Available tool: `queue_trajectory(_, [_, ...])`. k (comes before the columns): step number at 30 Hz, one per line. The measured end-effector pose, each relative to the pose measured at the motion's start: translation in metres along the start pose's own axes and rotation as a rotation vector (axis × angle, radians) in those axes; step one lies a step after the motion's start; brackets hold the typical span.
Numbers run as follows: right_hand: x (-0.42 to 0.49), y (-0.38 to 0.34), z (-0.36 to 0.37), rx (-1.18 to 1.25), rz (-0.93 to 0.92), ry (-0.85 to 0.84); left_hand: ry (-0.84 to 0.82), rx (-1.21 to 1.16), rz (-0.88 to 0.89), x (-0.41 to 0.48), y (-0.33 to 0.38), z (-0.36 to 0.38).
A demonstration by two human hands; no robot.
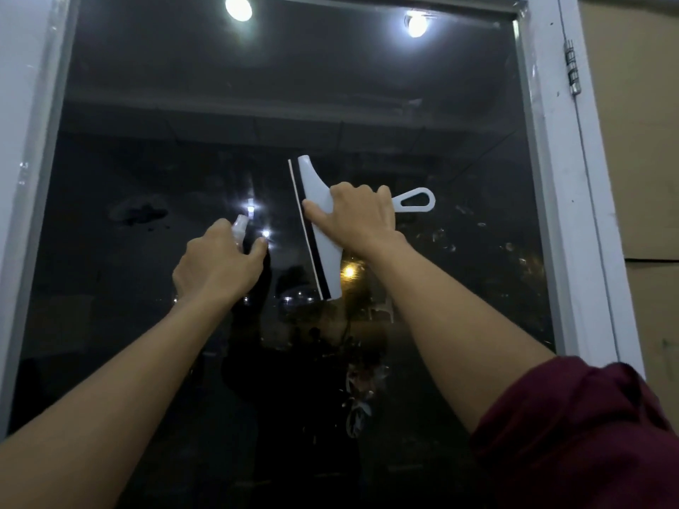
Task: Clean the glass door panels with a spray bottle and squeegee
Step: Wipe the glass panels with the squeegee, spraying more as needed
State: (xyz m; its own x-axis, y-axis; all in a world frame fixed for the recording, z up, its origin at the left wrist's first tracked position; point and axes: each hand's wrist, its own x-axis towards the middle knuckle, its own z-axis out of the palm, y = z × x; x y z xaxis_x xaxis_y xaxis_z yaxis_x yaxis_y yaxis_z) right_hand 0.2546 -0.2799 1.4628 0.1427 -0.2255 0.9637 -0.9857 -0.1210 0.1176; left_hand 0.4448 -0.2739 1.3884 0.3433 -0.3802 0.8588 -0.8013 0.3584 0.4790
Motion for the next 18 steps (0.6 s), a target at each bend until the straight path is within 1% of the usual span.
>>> queue_trajectory(4, [-0.004, 0.027, -0.003, 0.004, 0.072, 0.003, -0.075, -0.018, 0.157, -0.003, 0.037, 0.009])
queue_trajectory(8, [-0.008, 0.053, -0.011, -0.002, 0.088, 0.023, -0.157, -0.036, 0.241, -0.002, 0.069, 0.024])
queue_trajectory(12, [-0.018, 0.09, -0.022, -0.018, 0.143, 0.021, -0.224, -0.002, 0.246, -0.007, 0.088, 0.04])
queue_trajectory(15, [-0.025, 0.115, -0.028, -0.025, 0.185, 0.021, -0.207, -0.004, 0.223, -0.012, 0.096, 0.048])
queue_trajectory(18, [-0.034, 0.142, -0.032, 0.007, 0.265, 0.02, -0.182, 0.015, 0.203, -0.013, 0.099, 0.049])
